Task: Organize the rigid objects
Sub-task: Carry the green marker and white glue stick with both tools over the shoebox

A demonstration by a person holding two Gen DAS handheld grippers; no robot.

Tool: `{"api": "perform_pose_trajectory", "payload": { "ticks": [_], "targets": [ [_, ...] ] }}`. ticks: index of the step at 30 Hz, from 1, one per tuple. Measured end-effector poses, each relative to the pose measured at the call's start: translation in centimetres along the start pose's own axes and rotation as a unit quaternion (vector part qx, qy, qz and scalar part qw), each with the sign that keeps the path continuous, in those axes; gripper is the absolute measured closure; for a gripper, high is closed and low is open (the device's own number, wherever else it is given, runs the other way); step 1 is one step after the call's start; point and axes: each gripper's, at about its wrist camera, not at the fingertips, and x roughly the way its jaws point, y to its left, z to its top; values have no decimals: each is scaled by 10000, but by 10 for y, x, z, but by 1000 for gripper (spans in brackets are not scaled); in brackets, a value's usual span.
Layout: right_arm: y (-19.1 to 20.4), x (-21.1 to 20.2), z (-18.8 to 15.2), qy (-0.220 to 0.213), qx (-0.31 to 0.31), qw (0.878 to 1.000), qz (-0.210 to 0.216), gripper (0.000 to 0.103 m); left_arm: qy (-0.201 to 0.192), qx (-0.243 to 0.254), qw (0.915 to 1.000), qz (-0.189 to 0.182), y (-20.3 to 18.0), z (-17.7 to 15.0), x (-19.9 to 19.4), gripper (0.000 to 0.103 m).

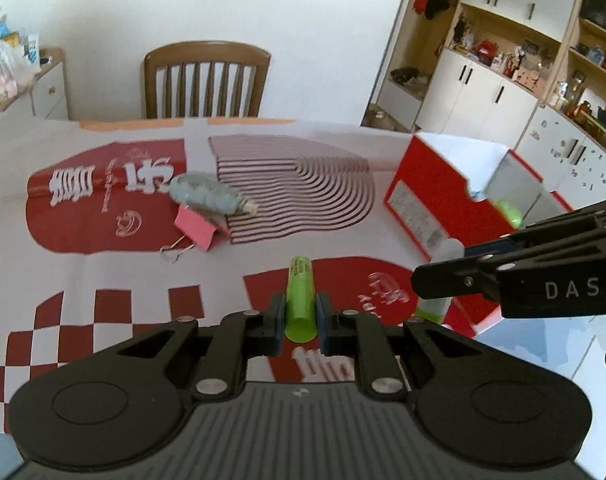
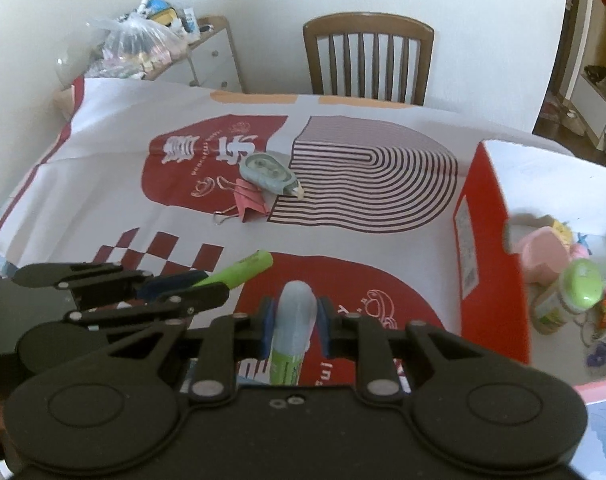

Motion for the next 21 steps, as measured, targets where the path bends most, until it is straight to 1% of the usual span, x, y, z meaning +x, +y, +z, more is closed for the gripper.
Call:
{"api": "perform_pose_trajectory", "payload": {
  "ticks": [5, 6, 8, 13, 17, 21],
  "targets": [
    [-11, -26, -4, -95, -66, 9999, 78, 84, -74, 53, 10000, -10, -20, 6, -13, 87],
    [-14, -31, -4, -126, -66, 9999, 90, 86, -82, 40, 10000, -13, -23, 7, -14, 87],
    [-23, -41, -6, -179, -21, 9997, 151, 87, -97, 11, 9999, -37, -30, 10, -17, 87],
    [-48, -64, -10, -330, 26, 9993, 184, 87, -200, 76, 9998, -53, -54, 19, -25, 87],
    [-73, -83, -11, -465, 150, 9986, 205, 87, -297, 38, 9994, -144, -77, 29, -27, 87],
    [-99, -109, -5, -747, 160, 9969, 182, 87, -439, 147, 9987, -214, -106, 44, -27, 87]
  ]
}}
